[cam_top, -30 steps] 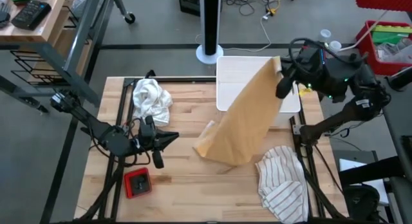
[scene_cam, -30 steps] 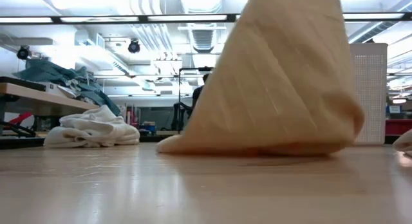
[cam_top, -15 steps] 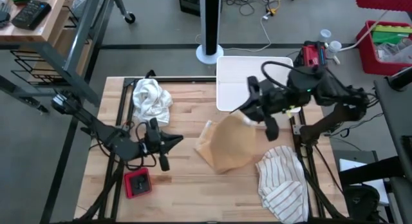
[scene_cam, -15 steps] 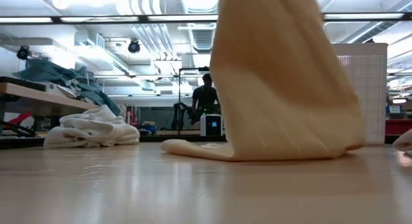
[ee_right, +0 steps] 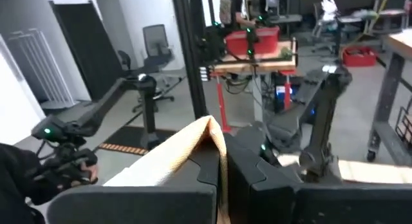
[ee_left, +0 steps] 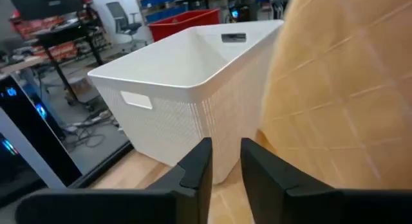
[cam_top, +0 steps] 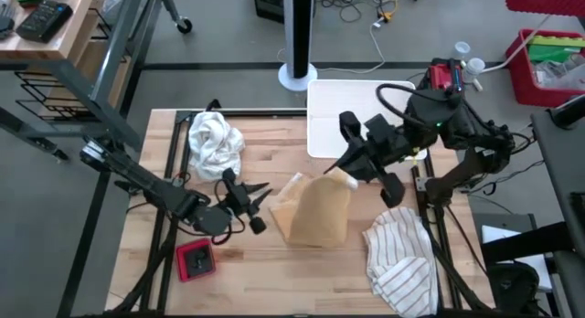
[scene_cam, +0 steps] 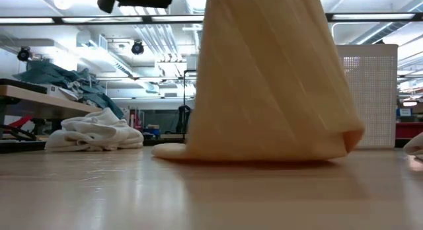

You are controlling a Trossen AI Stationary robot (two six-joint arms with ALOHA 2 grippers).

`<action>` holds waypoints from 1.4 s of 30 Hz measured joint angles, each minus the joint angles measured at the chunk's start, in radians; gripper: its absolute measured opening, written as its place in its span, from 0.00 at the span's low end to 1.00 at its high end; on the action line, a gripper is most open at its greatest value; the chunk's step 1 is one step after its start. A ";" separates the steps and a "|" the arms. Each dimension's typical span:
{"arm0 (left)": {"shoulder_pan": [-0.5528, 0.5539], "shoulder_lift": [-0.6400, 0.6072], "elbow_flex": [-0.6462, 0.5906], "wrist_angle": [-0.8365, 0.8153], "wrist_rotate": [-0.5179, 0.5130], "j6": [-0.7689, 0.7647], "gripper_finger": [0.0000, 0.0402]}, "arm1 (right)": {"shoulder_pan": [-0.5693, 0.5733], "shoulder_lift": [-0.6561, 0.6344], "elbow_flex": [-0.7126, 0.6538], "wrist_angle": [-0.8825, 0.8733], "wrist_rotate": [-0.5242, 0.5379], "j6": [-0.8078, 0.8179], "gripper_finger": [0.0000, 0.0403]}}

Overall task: Fold towel
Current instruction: Fold the yellow kitchen towel

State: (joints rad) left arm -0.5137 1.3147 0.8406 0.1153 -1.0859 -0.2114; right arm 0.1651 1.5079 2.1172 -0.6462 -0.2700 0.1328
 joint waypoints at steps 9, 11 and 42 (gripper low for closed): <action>0.051 0.057 0.000 0.017 0.164 -0.034 0.46 | 0.003 -0.021 0.058 -0.070 0.001 -0.027 0.00; 0.062 0.080 0.000 0.036 0.186 -0.037 0.51 | 0.003 -0.021 0.060 -0.076 0.000 -0.027 0.00; 0.041 -0.012 -0.001 -0.187 0.625 -0.394 0.52 | -0.001 -0.030 0.203 -0.601 0.776 0.014 0.00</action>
State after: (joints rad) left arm -0.4728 1.3026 0.8394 -0.0718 -0.4613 -0.6055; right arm 0.1640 1.4782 2.3200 -1.2470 0.5060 0.1467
